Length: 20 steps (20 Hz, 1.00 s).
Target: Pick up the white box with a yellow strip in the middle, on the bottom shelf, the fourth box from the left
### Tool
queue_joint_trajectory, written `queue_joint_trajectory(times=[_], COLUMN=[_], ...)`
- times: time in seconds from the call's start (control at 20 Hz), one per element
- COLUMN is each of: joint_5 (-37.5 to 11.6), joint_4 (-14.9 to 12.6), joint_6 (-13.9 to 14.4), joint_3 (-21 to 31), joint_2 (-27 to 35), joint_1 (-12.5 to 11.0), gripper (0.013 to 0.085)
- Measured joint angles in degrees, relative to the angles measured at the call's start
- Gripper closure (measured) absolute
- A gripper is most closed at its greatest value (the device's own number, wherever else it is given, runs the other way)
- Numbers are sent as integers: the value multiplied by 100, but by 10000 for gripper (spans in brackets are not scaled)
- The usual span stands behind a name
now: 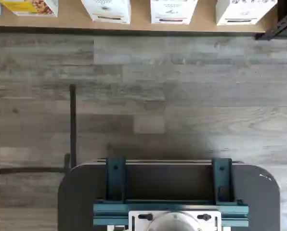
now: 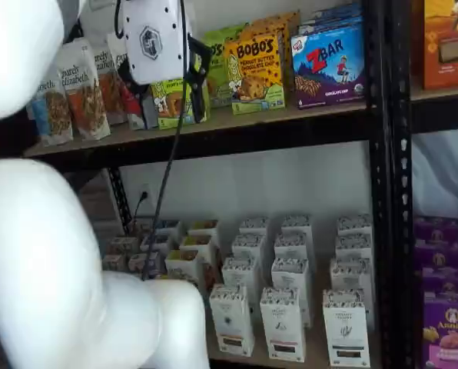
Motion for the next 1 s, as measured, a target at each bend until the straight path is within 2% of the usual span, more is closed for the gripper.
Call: queue_joint_trajectory(times=[0.1, 0.15, 0.2, 0.45, 0.7, 1.0], joint_5=[351, 470, 493, 412, 170, -216], joint_4=[560, 763, 799, 702, 394, 323], joint_6=[-201, -274, -290, -273, -171, -235], joint_3=[-145, -187, -194, -133, 18, 265], joint_2=[186, 247, 252, 220, 169, 107], joint_1=[-521, -685, -705, -611, -342, -353], gripper=[130, 130, 130, 130, 130, 130])
